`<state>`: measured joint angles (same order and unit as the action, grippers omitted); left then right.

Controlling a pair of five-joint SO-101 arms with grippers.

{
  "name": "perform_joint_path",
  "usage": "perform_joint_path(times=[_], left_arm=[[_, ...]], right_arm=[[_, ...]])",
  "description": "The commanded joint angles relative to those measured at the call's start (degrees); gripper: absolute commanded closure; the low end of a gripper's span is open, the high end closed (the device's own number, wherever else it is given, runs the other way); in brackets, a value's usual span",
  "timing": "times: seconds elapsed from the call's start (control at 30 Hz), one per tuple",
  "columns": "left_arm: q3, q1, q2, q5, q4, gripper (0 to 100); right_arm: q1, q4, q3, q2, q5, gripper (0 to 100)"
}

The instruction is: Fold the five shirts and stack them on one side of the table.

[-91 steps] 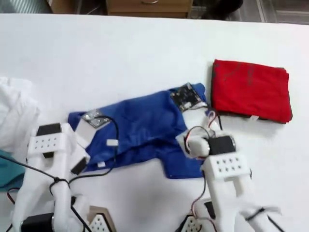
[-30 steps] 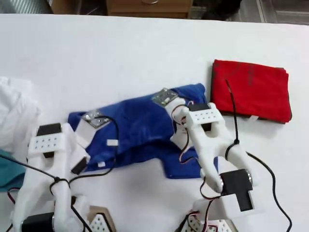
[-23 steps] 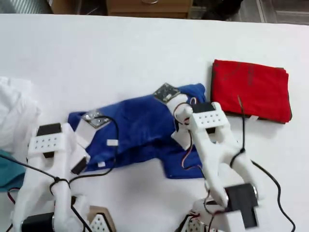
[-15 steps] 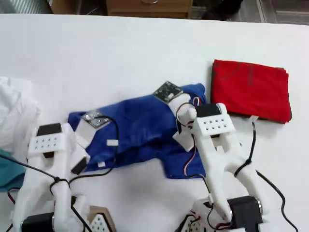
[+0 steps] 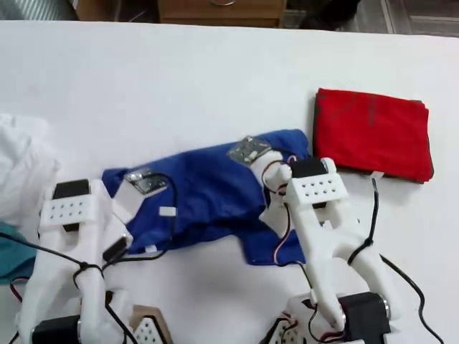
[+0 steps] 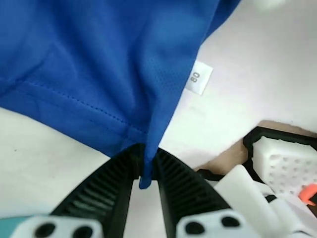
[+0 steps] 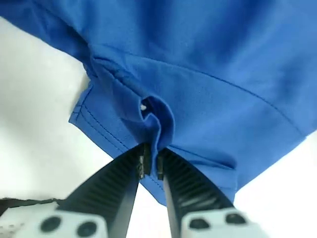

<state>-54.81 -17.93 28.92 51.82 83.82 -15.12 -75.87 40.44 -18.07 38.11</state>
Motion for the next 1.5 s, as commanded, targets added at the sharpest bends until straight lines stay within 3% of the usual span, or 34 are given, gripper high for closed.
perform_joint_path(times=[0.0,0.37,0.7,1.0,1.13,1.27,1.37,1.47], left_arm=[[2.42,-0.44,1.14,0.53,0.62,97],[7.16,-1.58,0.97,0.53,2.37,97],[-1.71,-1.76,1.05,3.16,-2.64,97],[-2.33,-1.76,1.23,3.43,-6.33,97],[-1.36,-1.76,1.14,3.52,-5.63,97],[1.80,-1.76,1.14,3.52,-1.32,97],[6.81,-1.76,1.14,7.74,6.15,94],[14.11,-1.85,1.41,11.69,14.15,86]], right_arm=[[0.13,-0.92,-0.35,-5.32,1.05,97.8],[0.22,-8.13,0.18,-16.75,1.23,97.8],[2.68,-5.58,9.05,-17.10,5.54,97.8],[3.74,-2.42,12.92,-17.10,5.71,97.7],[3.74,-1.63,12.66,-17.19,5.19,88.2],[3.74,-0.04,11.96,-17.19,5.27,73.7],[3.74,-0.40,9.23,-17.19,5.19,73.4],[3.74,-0.31,5.89,-17.19,5.10,75.2]])
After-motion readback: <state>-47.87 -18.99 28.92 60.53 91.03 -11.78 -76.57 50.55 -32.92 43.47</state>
